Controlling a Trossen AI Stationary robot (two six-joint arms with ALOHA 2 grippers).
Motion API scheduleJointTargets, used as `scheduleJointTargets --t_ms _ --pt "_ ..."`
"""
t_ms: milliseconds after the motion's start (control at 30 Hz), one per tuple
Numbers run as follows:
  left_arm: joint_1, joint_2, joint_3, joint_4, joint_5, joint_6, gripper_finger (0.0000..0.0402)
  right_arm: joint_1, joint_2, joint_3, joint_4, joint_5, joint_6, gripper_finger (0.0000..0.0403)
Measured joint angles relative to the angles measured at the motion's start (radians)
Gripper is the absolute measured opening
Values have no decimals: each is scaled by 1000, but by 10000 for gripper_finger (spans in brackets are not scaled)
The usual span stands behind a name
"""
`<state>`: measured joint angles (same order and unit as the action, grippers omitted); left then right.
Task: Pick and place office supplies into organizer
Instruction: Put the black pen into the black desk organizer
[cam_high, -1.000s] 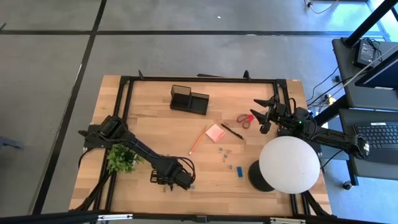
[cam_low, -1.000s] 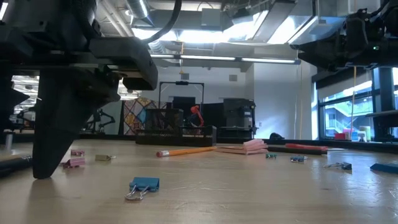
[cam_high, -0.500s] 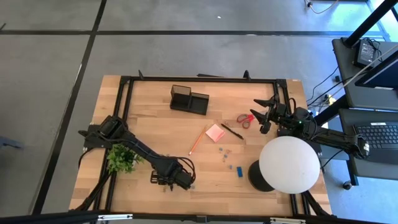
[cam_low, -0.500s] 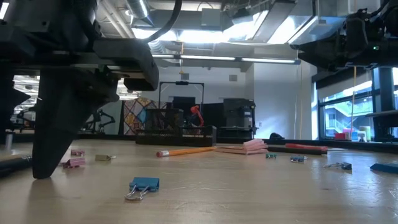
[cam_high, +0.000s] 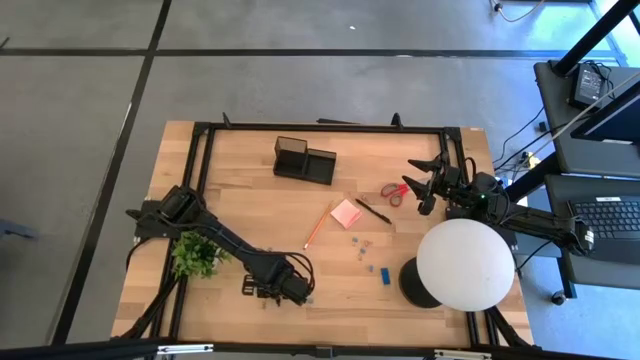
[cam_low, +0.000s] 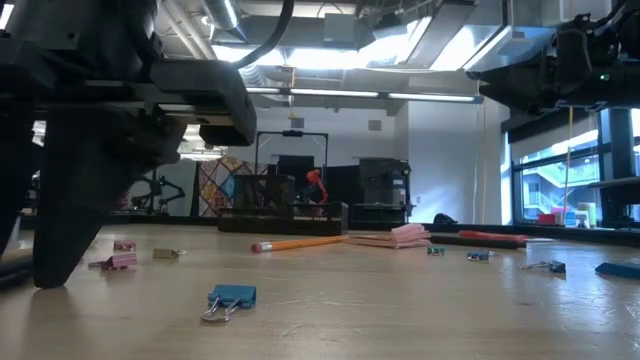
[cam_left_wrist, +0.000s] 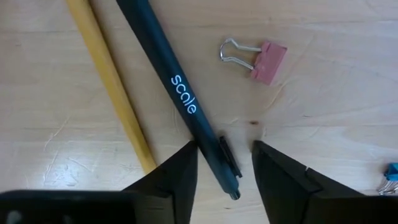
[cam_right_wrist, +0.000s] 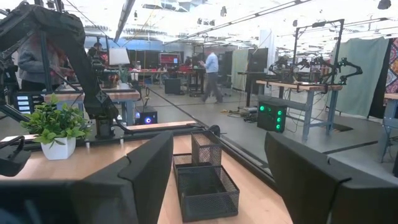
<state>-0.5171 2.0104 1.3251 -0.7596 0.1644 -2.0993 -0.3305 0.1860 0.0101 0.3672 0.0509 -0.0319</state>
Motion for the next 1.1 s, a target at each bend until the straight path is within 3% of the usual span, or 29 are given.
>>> scheduleJointTargets --t_ms 700,1100 --pt "0 1 -1 -2 42 53 57 0 0 0 0 0 1 257" --pt "0 1 -1 0 43 79 51 0 0 0 0 0 2 257"
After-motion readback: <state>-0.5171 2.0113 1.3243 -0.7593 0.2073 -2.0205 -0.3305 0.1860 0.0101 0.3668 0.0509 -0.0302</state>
